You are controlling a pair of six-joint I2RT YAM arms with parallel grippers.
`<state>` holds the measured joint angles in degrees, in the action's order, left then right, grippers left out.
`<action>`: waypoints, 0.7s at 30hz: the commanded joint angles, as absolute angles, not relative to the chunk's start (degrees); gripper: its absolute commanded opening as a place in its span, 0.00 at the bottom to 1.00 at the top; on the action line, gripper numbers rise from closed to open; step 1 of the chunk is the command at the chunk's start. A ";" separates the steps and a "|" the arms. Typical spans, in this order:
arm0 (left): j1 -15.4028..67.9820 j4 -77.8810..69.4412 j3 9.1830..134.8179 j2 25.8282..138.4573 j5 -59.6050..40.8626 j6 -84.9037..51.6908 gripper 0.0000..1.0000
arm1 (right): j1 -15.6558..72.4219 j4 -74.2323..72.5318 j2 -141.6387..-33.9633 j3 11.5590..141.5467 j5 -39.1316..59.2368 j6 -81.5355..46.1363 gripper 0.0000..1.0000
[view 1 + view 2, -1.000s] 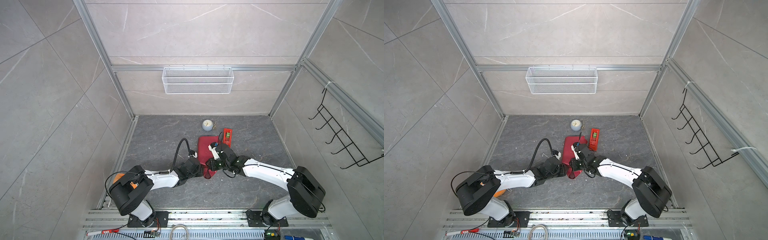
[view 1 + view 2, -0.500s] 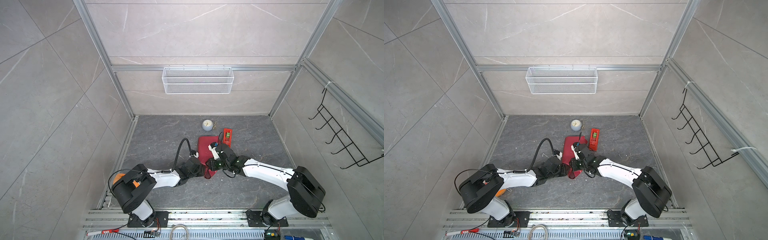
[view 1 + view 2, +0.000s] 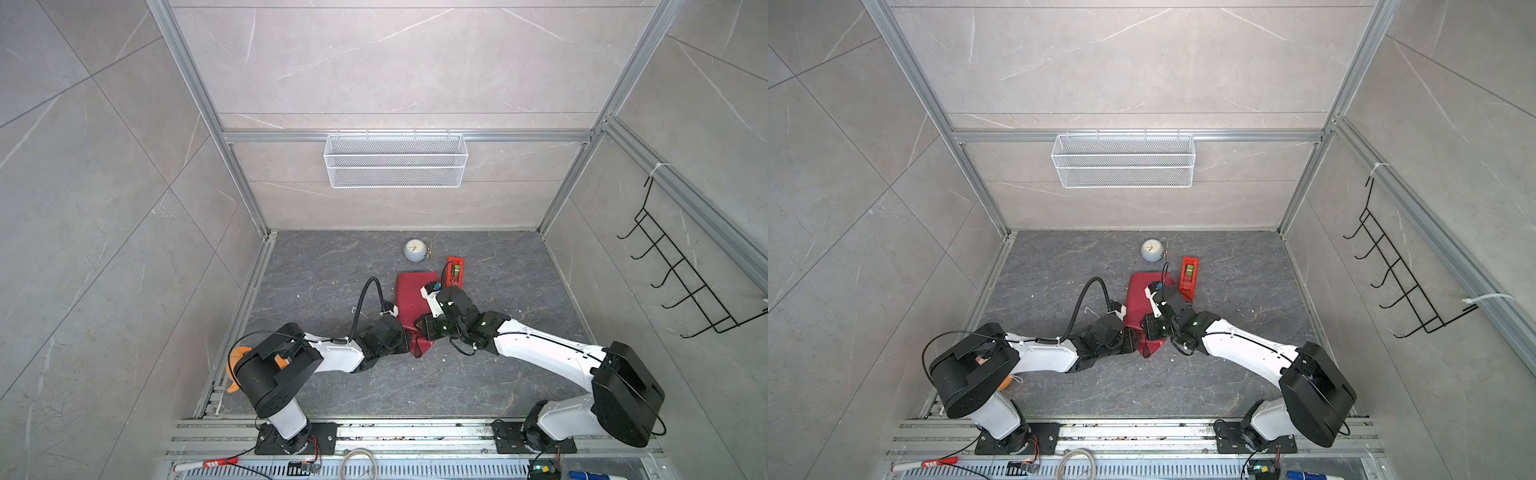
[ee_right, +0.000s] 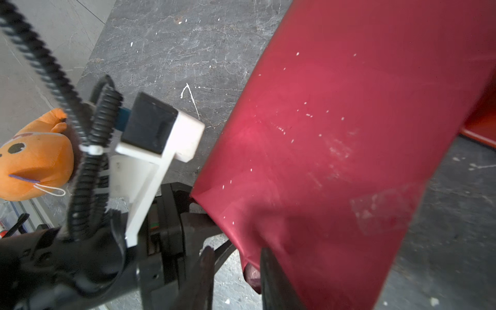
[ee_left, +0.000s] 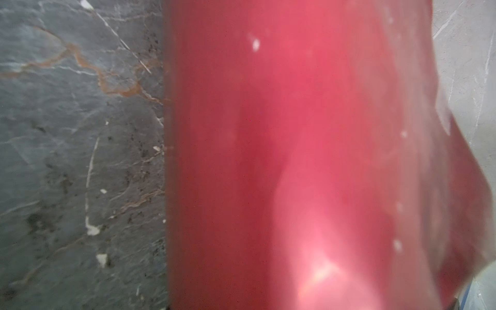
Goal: Wrap the gift box in paper
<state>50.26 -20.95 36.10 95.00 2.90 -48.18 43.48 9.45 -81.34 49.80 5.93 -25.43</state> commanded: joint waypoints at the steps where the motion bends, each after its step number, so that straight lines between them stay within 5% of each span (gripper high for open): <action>1: 50.48 -23.02 37.36 95.84 4.13 -47.72 0.33 | 43.59 11.60 -80.83 50.60 4.66 -23.95 0.32; 13: 50.90 -22.81 36.32 96.12 4.01 -46.40 0.33 | 40.98 9.17 -88.44 54.67 6.88 -25.77 0.29; 21: 52.43 -21.97 35.72 95.75 3.52 -42.85 0.23 | 40.08 8.31 -90.35 53.11 7.38 -26.41 0.28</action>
